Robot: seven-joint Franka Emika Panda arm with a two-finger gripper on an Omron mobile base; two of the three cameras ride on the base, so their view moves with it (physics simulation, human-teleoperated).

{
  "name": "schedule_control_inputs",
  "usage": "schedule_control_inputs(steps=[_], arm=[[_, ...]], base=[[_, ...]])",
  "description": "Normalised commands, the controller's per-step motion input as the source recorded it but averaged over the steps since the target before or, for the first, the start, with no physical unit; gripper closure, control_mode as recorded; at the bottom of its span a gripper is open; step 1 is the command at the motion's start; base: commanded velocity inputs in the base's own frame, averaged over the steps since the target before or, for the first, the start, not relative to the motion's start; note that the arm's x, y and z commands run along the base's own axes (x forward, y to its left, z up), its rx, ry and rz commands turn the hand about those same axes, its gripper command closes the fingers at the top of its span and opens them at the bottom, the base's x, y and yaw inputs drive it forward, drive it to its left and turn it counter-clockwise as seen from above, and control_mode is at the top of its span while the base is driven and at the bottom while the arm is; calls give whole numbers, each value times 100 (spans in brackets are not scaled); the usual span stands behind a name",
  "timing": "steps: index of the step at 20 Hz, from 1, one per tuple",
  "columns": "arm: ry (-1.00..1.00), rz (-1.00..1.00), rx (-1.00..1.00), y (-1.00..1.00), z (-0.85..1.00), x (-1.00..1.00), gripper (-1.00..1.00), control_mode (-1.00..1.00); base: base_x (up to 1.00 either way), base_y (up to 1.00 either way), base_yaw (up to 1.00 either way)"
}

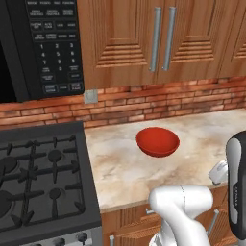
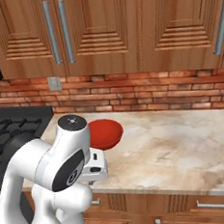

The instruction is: Pick the cup and bowl from the counter and place them on the counter next to the sink.

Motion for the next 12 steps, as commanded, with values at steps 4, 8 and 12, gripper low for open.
schedule_control_inputs(steps=[4, 8, 12], arm=[[0, 0, 0, 0, 0, 0, -100, 100], [0, 0, 0, 0, 0, 0, -100, 100], [0, 0, 0, 0, 0, 0, -100, -100]], base=[[0, 0, 0], [0, 0, 0], [0, 0, 0]])
